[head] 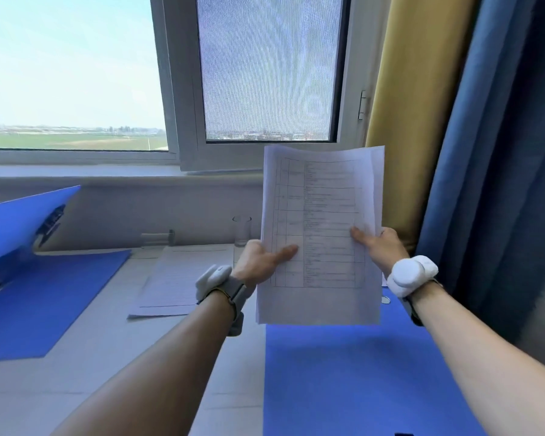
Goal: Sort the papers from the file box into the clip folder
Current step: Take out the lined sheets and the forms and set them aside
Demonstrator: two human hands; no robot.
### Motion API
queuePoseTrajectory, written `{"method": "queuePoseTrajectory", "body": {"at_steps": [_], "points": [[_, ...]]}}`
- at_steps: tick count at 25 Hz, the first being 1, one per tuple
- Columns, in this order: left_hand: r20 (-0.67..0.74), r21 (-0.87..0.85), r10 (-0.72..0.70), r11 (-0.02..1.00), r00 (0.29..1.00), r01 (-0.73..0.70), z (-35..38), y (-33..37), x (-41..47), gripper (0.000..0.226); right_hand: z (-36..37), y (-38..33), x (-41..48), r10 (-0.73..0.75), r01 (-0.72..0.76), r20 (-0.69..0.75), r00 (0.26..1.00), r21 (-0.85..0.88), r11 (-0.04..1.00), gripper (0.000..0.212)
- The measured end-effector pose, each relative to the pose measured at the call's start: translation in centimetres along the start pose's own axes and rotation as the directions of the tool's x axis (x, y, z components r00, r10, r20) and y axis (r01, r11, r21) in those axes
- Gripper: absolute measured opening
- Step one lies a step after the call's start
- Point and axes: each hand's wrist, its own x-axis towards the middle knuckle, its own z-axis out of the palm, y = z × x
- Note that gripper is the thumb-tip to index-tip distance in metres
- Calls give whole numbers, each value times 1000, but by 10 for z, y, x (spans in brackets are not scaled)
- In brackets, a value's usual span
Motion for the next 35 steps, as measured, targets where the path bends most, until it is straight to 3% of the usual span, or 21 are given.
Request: {"method": "queuePoseTrajectory", "body": {"at_steps": [3, 6, 10, 13, 15, 19, 21, 23, 25, 28, 31, 35], "points": [[52, 27, -71, 997, 996, 69, 2, 4, -4, 39, 5, 8, 6, 1, -19, -88, 996, -204, 979, 22], [1, 119, -33, 992, 999, 32, 18, 4, -4, 33, -3, 18, 9, 40, -82, -122, 992, -364, 928, 29], [-84, 389, 47, 921, 995, -11, 47, -7, -4, 37, -26, 30, 7, 102, -159, -133, 986, -548, 821, 23], [-4, 493, -21, 870, 1000, 20, 62, -21, -12, 42, -41, 42, 3, 153, -208, -141, 978, -634, 744, 8], [31, 543, -103, 837, 994, 70, 69, -27, -16, 40, -47, 46, 0, 210, -260, -157, 965, -665, 700, 13], [33, 705, -226, 696, 974, 137, 73, -31, -23, 10, -51, 54, -7, 274, -323, -184, 944, -683, 655, 32], [9, 768, -223, 626, 975, 136, 66, -33, -24, 21, -49, 51, -10, 275, -358, -231, 933, -649, 671, 28], [-20, 797, -182, 591, 983, 125, 55, -34, -23, 29, -46, 45, -10, 225, -336, -251, 941, -641, 690, 8], [-39, 797, -148, 592, 988, 120, 43, -34, -19, 27, -41, 38, -8, 175, -312, -272, 946, -622, 718, 28], [-40, 786, -148, 606, 988, 123, 27, -33, -16, 25, -19, 28, -11, 181, -264, -197, 963, -592, 761, 21], [-55, 776, -116, 620, 992, 116, 8, -29, -12, 29, 15, 25, -13, 210, -216, -78, 975, -573, 790, 29], [-158, 761, -42, 631, 987, 149, -35, -24, -5, 29, 74, 22, -18, 165, -98, 75, 983, -541, 835, 25]]}}
